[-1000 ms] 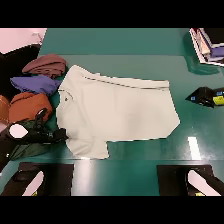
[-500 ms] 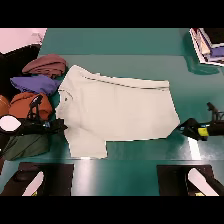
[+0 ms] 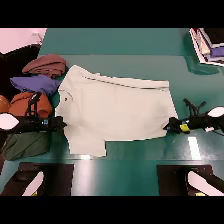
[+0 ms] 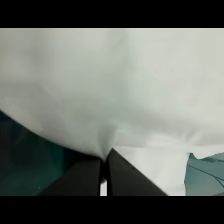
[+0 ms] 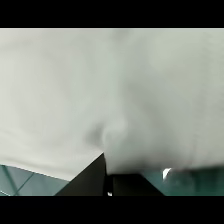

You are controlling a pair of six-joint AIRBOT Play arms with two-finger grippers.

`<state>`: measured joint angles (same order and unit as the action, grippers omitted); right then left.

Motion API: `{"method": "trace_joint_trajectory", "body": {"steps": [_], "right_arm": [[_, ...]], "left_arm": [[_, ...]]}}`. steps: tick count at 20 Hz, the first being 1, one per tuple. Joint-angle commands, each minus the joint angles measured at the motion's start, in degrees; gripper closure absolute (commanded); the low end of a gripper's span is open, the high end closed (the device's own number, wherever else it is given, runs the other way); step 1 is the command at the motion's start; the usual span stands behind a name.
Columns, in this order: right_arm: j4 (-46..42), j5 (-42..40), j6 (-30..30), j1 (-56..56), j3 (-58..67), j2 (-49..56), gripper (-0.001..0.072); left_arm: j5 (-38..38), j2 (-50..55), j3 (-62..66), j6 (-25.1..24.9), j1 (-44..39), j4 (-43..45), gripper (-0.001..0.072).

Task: Fold the shirts.

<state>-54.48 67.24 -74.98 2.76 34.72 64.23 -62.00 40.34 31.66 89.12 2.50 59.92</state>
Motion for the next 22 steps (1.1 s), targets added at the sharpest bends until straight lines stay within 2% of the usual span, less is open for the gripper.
{"method": "trace_joint_trajectory", "body": {"steps": [1, 7, 12, 14, 17, 19, 22], "right_arm": [[0.44, 1.95, 0.46, -2.89, 8.94, -4.07, 0.0697], [0.35, 3.3, 0.46, 3.98, 41.05, -19.65, 0.0698], [0.39, 6.82, 0.28, 12.79, 64.96, -23.96, 0.0698], [0.39, 10.1, -0.42, 17.18, 71.54, -23.98, 0.0698], [0.37, 10.97, -1.09, 21.16, 76.0, -23.45, 0.0698], [0.57, 12.59, -3.48, 21.05, 76.91, -21.42, 0.0698], [0.37, 19.61, -4.26, 17.66, 76.89, -15.47, 0.0699]], "left_arm": [[-1.05, -2.32, 9.35, -0.66, 0.0, 1.66, 0.0683], [-2.8, -4.35, 51.91, -2.62, -0.02, 4.87, 0.0682], [-1.55, -4.33, 78.34, -2.56, -0.02, 4.83, 0.0682], [-1.38, -4.33, 83.84, -2.49, -0.02, 4.79, 0.0682], [-1.01, -3.8, 85.11, -2.1, -0.02, 4.28, 0.0682], [-3.48, -0.87, 84.89, -2.1, -0.02, 3.65, 0.0683], [-9.51, 5.51, 82.16, -2.1, -0.02, 2.8, 0.0682]]}}
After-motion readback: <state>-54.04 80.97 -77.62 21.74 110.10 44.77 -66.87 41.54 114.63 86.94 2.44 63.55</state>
